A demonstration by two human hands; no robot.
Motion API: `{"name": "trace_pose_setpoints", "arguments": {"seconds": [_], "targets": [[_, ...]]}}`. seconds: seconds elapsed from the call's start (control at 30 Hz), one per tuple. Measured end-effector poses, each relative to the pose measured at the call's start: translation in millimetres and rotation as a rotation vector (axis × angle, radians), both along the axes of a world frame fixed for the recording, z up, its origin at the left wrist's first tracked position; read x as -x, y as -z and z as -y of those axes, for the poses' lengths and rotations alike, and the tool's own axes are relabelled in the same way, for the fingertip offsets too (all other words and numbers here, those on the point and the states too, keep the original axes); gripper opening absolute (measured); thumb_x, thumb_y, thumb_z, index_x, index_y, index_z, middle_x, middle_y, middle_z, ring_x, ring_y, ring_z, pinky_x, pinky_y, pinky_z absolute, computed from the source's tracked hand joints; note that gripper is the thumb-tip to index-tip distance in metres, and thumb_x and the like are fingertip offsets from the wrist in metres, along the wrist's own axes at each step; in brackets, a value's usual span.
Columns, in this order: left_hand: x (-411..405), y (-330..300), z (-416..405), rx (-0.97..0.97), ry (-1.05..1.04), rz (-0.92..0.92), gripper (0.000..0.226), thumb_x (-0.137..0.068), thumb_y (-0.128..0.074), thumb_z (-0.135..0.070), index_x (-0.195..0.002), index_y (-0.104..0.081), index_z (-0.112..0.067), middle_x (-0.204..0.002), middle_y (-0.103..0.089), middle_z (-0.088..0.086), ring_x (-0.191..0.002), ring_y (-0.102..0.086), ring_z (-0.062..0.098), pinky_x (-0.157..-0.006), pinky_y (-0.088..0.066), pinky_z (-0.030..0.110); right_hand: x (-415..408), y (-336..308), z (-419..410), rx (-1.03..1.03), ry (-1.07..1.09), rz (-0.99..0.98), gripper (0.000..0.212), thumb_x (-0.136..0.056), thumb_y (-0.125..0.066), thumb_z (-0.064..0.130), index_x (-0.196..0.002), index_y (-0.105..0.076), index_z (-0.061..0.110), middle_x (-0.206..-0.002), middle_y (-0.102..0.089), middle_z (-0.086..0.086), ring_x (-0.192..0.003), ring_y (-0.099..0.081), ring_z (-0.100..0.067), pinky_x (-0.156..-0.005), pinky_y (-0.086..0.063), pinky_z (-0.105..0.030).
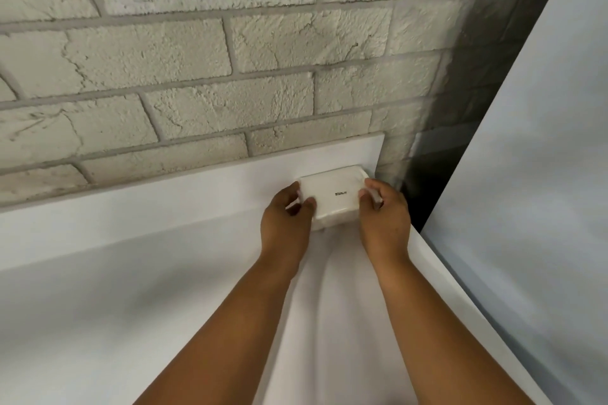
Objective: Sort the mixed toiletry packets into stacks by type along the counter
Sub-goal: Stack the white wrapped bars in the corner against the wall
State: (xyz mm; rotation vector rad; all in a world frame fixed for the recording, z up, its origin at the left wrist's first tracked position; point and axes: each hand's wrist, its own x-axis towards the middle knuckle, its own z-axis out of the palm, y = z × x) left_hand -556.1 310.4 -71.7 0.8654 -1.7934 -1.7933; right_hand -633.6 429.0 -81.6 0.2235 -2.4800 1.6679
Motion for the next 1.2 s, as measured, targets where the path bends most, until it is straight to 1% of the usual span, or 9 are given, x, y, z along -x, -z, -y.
{"name": "trace_pose_setpoints", "arguments": {"seconds": [0.1, 0.2, 0.37, 0.5, 0.67, 0.77, 0.9, 1.03, 1.2], "targets": [[-9, -11, -2, 0.062, 0.029, 0.031, 0.05, -0.091, -0.063, -0.03, -0.138, -0.047, -0.024, -0.127, -0.056, -0.009, -0.109, -0.058, 0.009, -0.098, -0.048, 0.031, 0, -3, -6, -0.015, -0.039, 0.041, 0.031, -0.093, -0.054, 0.039, -0.12, -0.062, 0.024, -0.128, -0.054, -0.006, -0.109, -0.058, -0.021, -0.092, -0.054, -0.042], [-32, -25, 1, 0.137, 0.034, 0.031, 0.052, -0.091, -0.061, -0.035, -0.139, -0.042, -0.025, -0.124, -0.051, -0.011, -0.113, -0.052, 0.008, -0.097, -0.044, 0.027, -16, -10, -10, -0.055, 0.011, -0.08, 0.043, -0.087, -0.055, 0.055, -0.116, -0.064, 0.024, -0.122, -0.058, -0.006, -0.107, -0.059, -0.023, -0.089, -0.055, -0.044], [-102, -47, 15, 0.173, -0.045, 0.009, 0.039, -0.093, -0.058, -0.036, -0.13, -0.051, -0.024, -0.124, -0.057, -0.009, -0.11, -0.057, 0.008, -0.097, -0.049, 0.031, -75, -32, 5, -0.012, -0.057, -0.292, 0.026, -0.086, -0.067, 0.029, -0.105, -0.071, 0.011, -0.106, -0.069, -0.006, -0.101, -0.062, -0.02, -0.09, -0.049, -0.029], [-187, -60, 32, 0.21, -0.187, -0.003, 0.029, -0.095, -0.056, -0.034, -0.122, -0.055, -0.025, -0.118, -0.059, -0.008, -0.094, -0.058, 0.0, -0.088, -0.051, 0.026, -153, -43, 35, 0.02, -0.221, -0.181, 0.021, -0.085, -0.068, 0.03, -0.102, -0.071, 0.018, -0.106, -0.067, -0.002, -0.104, -0.06, -0.019, -0.093, -0.049, -0.034], [-284, -70, 57, 0.205, -0.33, 0.026, 0.028, -0.096, -0.054, -0.035, -0.122, -0.054, -0.024, -0.117, -0.058, -0.009, -0.092, -0.056, -0.002, -0.068, -0.05, 0.016, -242, -56, 76, 0.047, -0.458, -0.013, 0.021, -0.088, -0.065, 0.033, -0.106, -0.067, 0.023, -0.108, -0.054, 0.011, -0.109, -0.054, -0.012, -0.095, -0.047, -0.028], [-347, -77, 71, 0.204, -0.43, 0.036, 0.028, -0.096, -0.054, -0.035, -0.122, -0.054, -0.025, -0.115, -0.057, -0.01, -0.086, -0.056, -0.001, -0.059, -0.048, 0.009, -295, -63, 103, 0.035, -0.606, 0.046, 0.021, -0.089, -0.062, 0.035, -0.108, -0.065, 0.027, -0.112, -0.051, 0.012, -0.111, -0.051, -0.01, -0.094, -0.045, -0.027], [-432, -82, 94, 0.217, -0.575, 0.061, 0.026, -0.095, -0.055, -0.036, -0.119, -0.055, -0.028, -0.116, -0.058, -0.009, -0.091, -0.056, 0.0, -0.065, -0.047, 0.014, -368, -70, 139, 0.033, -0.773, 0.111, 0.019, -0.09, -0.061, 0.037, -0.108, -0.061, 0.032, -0.114, -0.048, 0.013, -0.105, -0.049, -0.004, -0.084, -0.04, -0.02], [-505, -85, 119, 0.257, -0.684, 0.107, 0.029, -0.095, -0.056, -0.035, -0.121, -0.056, -0.023, -0.115, -0.058, -0.008, -0.09, -0.055, -0.003, -0.064, -0.043, 0.01, -430, -69, 171, 0.01, -0.896, 0.164, 0.017, -0.09, -0.059, 0.041, -0.106, -0.06, 0.036, -0.117, -0.049, 0.013, -0.104, -0.049, -0.004, -0.084, -0.039, -0.02], [-581, -82, 163, 0.302, -0.731, 0.215, 0.032, -0.095, -0.057, -0.031, -0.122, -0.056, -0.015, -0.12, -0.06, -0.001, -0.091, -0.058, 0.006, -0.074, -0.043, 0.021, -501, -70, 214, 0.001, -0.961, 0.211, 0.015, -0.09, -0.06, 0.036, -0.105, -0.058, 0.035, -0.12, -0.052, 0.009, -0.107, -0.05, -0.007, -0.083, -0.038, -0.02]]}}
